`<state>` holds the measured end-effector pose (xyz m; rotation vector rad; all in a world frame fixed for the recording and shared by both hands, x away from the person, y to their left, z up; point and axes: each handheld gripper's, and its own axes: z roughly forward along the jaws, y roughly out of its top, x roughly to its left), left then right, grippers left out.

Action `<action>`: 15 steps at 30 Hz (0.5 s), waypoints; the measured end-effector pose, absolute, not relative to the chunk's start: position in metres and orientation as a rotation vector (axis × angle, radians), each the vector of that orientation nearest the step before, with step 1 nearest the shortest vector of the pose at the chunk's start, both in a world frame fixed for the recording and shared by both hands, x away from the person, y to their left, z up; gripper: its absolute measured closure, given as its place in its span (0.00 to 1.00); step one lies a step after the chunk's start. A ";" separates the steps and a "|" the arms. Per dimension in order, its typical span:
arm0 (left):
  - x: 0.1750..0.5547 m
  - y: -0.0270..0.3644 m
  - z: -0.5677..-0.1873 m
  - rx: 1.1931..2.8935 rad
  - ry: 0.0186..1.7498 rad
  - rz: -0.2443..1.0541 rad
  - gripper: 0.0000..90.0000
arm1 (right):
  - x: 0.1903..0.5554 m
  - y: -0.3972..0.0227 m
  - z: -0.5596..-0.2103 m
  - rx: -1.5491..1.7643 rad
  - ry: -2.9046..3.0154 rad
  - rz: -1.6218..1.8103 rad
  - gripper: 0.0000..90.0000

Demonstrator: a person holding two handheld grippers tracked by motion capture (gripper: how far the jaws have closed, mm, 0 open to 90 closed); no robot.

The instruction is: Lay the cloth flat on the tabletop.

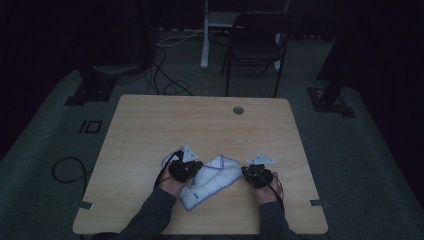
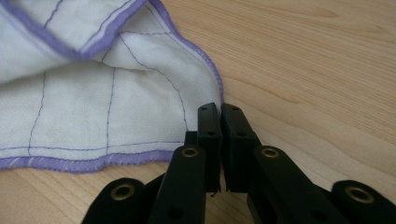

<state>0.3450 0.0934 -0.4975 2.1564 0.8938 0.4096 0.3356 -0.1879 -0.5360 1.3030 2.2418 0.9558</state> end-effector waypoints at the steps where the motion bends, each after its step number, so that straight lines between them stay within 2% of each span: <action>1: 0.347 0.094 -0.496 2.154 0.894 0.413 0.98 | 0.336 -0.189 -0.536 1.304 2.240 0.954 0.98; 15: 0.390 0.107 -0.480 2.139 0.949 0.512 0.98 | 0.335 -0.194 -0.535 1.300 2.230 0.905 0.98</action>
